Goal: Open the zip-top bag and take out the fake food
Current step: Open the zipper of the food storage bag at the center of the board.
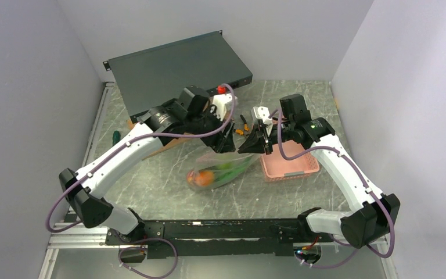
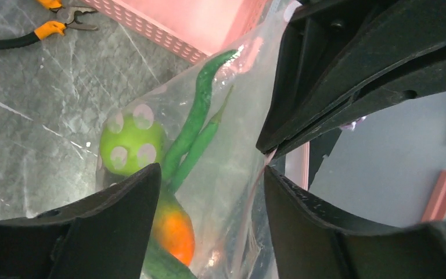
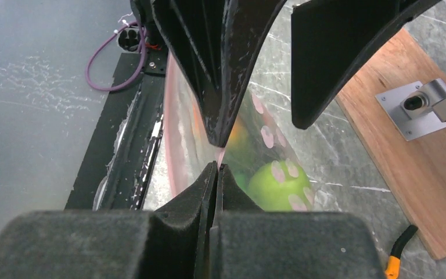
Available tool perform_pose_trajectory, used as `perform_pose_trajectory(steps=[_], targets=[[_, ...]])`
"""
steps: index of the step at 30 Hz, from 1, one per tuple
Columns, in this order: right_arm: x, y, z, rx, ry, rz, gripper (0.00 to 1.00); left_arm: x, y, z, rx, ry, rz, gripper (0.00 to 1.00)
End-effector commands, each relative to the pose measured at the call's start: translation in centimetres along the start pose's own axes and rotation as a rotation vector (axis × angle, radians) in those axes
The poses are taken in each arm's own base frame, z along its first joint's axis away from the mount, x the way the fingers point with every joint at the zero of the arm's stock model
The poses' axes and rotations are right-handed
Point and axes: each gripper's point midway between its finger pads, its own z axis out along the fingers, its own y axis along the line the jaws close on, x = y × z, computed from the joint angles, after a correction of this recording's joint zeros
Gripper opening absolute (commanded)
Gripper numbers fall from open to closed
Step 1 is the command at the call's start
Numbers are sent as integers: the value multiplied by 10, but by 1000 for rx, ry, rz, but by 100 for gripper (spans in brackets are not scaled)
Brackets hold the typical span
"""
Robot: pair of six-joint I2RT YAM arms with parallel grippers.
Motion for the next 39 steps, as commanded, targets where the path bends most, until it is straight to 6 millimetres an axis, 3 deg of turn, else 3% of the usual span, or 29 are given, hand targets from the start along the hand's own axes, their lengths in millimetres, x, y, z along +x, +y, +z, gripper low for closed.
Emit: perform_pose_trajectory(steps=[1, 3, 8, 18, 20, 23, 26, 28, 31, 34, 36, 39], targets=[[-18, 9, -2, -26, -44, -81, 0, -6, -5, -5, -26, 28, 83, 64], [-18, 9, -2, -25, -43, -81, 0, -3, -8, 0, -7, 47, 89, 57], [-17, 8, -2, -21, -40, -80, 0, 7, -17, 5, 52, 79, 101, 52], [-14, 2, -2, -1, -29, -67, 0, 22, -27, 10, 129, 121, 113, 50], [-14, 1, -2, 3, -27, -66, 0, 24, -26, 12, 128, 132, 112, 38], [-14, 1, -3, 9, -23, -71, 0, 26, -26, 14, 133, 145, 108, 1], [-15, 0, -5, 21, -18, -75, 0, 20, -23, 10, 100, 116, 108, 0], [-20, -1, -9, 34, -21, -76, 10, 11, -19, 7, 66, 62, 105, 0], [-32, -3, -22, 77, -14, -84, 47, -5, -17, 1, 42, -18, 90, 0], [-52, 0, -42, 127, -18, -135, 68, -12, -14, 2, 42, -60, 70, 0], [-61, 9, -50, 139, -3, -157, 76, -14, -15, 3, 54, -77, 52, 0], [-70, 26, -56, 124, 18, -189, 79, -16, -19, 2, 75, -100, 38, 0]])
